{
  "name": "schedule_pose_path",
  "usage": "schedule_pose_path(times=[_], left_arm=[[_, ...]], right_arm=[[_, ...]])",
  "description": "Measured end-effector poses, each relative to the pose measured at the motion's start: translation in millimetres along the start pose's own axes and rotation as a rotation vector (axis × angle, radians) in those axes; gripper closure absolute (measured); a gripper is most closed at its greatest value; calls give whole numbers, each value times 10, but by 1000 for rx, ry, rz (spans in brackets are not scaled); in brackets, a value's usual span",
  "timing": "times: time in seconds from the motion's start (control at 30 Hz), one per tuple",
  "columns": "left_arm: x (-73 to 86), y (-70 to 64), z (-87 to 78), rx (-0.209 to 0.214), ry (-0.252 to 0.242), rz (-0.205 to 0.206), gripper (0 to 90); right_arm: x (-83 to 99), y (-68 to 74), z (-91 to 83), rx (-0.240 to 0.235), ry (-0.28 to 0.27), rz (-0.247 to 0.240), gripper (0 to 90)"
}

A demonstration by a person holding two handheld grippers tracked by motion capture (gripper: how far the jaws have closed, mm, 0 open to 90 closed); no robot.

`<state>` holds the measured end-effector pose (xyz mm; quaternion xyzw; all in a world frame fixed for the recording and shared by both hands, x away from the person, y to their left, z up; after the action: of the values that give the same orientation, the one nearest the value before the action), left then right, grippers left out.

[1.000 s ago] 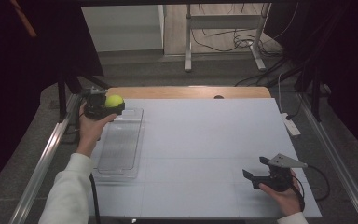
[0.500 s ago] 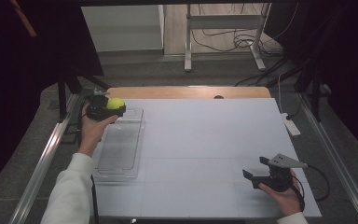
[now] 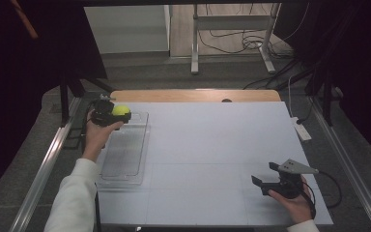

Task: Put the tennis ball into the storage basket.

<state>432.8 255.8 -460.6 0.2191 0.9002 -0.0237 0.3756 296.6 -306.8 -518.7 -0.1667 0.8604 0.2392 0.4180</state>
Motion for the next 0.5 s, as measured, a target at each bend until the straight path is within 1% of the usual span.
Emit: schedule_pose_path(times=[0.5], left_arm=[[5,-31,48,8,23,13,267]], right_arm=[[-1,1,-3,3,-1,-3,97]])
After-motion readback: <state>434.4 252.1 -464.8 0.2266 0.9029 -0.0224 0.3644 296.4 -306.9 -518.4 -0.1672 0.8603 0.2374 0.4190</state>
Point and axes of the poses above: each handheld gripper's, and its own axes: z roughly forward along the jaws, x roughly out of its underside, y roughly to its left, the point moved 2 cm from there along z, roughly forward along the jaws, and after that the axes turned 15 degrees about z, right-handed, at the moved point
